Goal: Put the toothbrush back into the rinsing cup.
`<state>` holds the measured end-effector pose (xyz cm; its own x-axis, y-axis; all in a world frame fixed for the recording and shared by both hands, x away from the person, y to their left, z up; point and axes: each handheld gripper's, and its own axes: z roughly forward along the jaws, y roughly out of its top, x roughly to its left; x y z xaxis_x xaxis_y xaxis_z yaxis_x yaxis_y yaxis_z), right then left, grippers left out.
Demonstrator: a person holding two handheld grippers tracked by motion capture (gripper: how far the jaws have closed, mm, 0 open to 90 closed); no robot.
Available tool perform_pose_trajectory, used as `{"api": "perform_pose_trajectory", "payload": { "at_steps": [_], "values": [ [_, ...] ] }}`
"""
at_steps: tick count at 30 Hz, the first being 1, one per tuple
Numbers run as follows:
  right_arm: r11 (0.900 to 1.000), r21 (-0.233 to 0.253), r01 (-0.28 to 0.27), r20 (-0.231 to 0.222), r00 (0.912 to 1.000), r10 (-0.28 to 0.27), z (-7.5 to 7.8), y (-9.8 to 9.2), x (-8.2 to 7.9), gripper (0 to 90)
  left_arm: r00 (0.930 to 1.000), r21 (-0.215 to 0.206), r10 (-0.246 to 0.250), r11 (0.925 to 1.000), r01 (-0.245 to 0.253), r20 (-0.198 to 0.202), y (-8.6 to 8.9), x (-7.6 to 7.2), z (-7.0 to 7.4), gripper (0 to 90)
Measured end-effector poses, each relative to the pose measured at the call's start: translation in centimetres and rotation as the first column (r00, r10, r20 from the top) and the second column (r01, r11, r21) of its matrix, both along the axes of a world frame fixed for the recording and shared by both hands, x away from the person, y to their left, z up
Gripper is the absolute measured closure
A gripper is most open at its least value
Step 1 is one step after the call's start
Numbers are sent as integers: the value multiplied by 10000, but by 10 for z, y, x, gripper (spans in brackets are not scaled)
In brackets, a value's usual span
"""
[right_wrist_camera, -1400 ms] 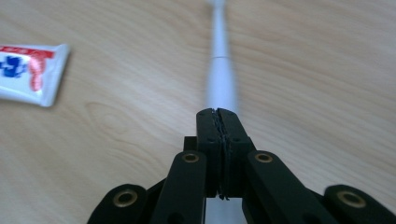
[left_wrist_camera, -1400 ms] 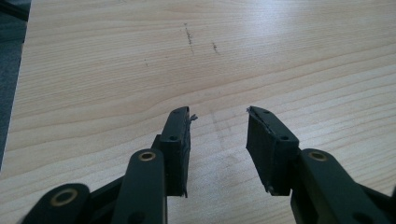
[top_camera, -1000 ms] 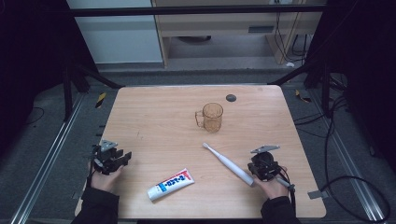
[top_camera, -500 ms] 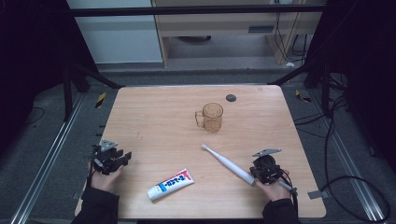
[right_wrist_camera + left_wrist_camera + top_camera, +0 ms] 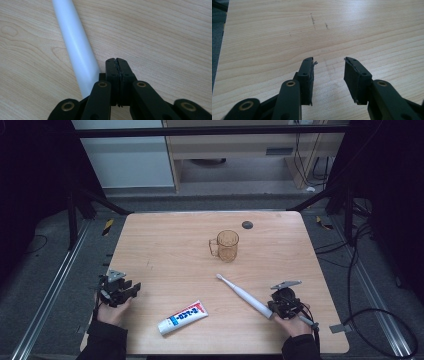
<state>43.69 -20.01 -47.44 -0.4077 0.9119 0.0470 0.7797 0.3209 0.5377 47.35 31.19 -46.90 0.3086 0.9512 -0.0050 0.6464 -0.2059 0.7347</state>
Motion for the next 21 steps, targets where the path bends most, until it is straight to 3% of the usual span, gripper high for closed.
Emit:
{"api": "perform_pose_trajectory", "payload": {
  "at_steps": [10,21],
  "values": [
    [10000,68,44,129,9999,-45,4,-3,0,867,10000,-5,-24,10000,24,6,0,1,0,587],
    [9994,355,-6,1346,9909,-42,33,-13,10,707,10000,-32,-59,10000,59,7,0,1,0,584]
  ]
}}
